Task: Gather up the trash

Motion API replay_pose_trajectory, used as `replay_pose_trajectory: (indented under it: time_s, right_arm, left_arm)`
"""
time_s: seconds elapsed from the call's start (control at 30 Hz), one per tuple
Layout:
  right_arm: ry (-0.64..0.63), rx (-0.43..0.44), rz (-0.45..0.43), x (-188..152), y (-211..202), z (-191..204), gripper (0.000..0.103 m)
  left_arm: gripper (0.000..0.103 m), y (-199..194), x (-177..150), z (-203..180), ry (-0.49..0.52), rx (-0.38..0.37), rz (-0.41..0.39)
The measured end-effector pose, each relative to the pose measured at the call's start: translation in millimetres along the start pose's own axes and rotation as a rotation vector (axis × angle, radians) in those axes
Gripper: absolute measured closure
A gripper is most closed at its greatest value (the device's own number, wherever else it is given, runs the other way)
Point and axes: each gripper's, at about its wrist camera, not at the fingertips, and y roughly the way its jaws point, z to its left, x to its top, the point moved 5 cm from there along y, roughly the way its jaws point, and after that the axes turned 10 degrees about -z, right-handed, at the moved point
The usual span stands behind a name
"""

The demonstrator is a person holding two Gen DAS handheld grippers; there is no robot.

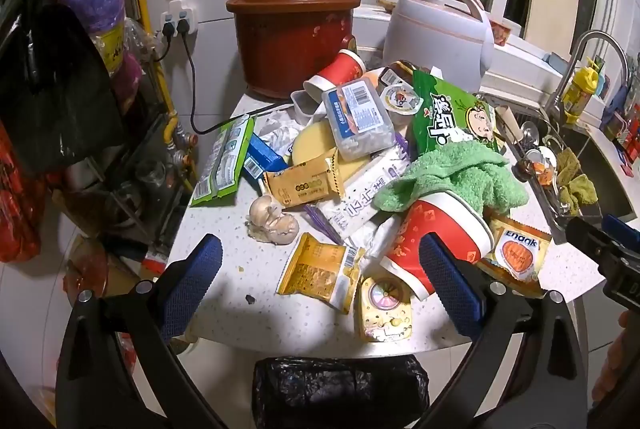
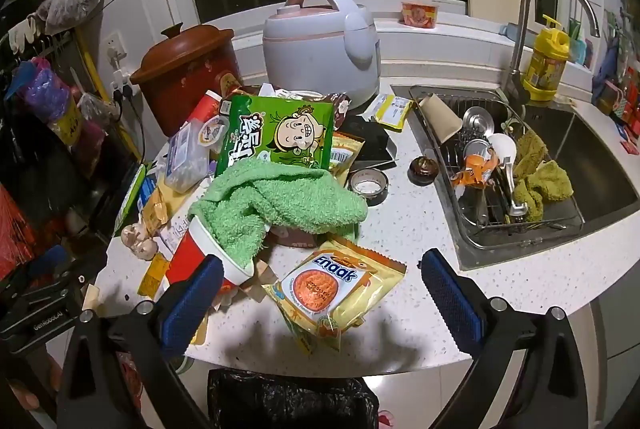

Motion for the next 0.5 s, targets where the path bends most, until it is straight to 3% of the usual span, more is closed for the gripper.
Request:
replay_pose_trajectory:
  time_s: [0.5]
  right_arm:
    - [-0.002,-0.005,0.012,2.5,1.2,-0.1,0.005]
  left_arm:
    - [0.007,0.6,-0.2,0.7,0.003,0.006,0.002]
